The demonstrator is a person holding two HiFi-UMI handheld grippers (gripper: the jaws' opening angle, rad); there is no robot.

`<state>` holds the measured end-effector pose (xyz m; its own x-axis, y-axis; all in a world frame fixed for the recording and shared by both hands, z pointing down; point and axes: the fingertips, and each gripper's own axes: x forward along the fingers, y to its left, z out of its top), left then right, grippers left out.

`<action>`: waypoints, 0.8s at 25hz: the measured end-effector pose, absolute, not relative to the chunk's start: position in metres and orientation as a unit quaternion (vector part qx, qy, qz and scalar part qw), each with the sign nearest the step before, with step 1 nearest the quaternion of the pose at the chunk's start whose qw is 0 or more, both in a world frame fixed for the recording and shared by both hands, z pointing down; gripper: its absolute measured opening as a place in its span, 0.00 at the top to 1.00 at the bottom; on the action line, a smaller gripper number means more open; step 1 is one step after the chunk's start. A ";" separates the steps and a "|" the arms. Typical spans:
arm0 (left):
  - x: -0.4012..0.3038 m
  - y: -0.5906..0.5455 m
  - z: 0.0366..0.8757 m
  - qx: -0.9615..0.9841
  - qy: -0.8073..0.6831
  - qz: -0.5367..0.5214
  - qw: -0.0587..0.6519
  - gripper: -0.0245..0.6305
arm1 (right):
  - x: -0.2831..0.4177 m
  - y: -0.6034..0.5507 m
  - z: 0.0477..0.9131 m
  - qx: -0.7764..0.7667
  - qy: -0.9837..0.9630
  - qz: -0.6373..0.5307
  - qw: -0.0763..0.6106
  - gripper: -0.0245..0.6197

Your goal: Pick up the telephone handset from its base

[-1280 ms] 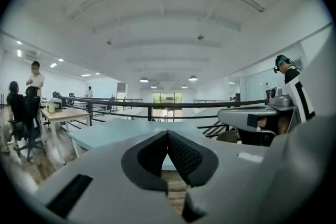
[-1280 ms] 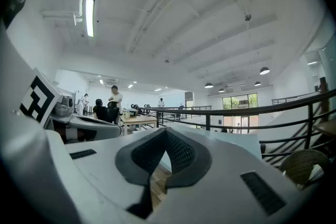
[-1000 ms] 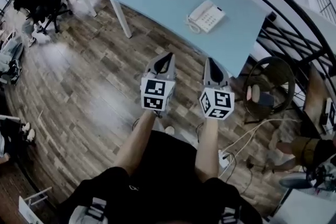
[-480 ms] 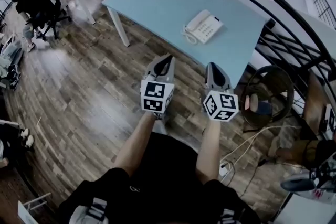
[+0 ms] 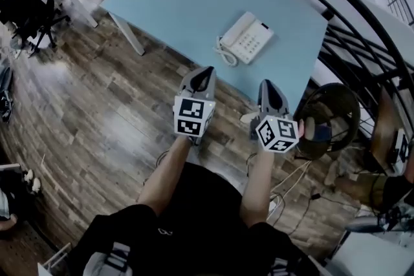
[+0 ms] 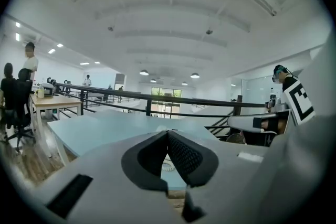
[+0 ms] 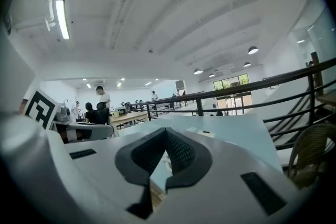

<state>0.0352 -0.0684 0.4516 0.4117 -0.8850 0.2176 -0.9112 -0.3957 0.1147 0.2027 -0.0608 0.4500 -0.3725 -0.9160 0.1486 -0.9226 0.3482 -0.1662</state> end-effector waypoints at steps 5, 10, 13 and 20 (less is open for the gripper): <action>0.005 -0.138 0.474 0.827 -0.542 0.075 0.129 0.96 | 0.140 -0.141 0.467 0.534 -0.835 0.129 0.023 0.97; -0.026 -0.199 0.475 0.826 -0.543 0.082 0.129 0.96 | 0.099 -0.208 0.452 0.521 -0.845 0.119 0.017 0.97; -0.031 -0.224 0.478 0.829 -0.539 0.106 0.103 0.96 | 0.090 -0.231 0.454 0.530 -0.839 0.119 0.013 0.97; -0.011 -0.248 0.500 0.842 -0.510 0.104 0.139 0.96 | 0.113 -0.249 0.489 0.562 -0.811 0.160 0.043 0.97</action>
<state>-0.0106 -0.2478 0.4998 0.4576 -0.8308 0.3168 -0.8886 -0.4403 0.1288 0.1130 -0.2489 0.4886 -0.3653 -0.8965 0.2506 -0.9244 0.3177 -0.2111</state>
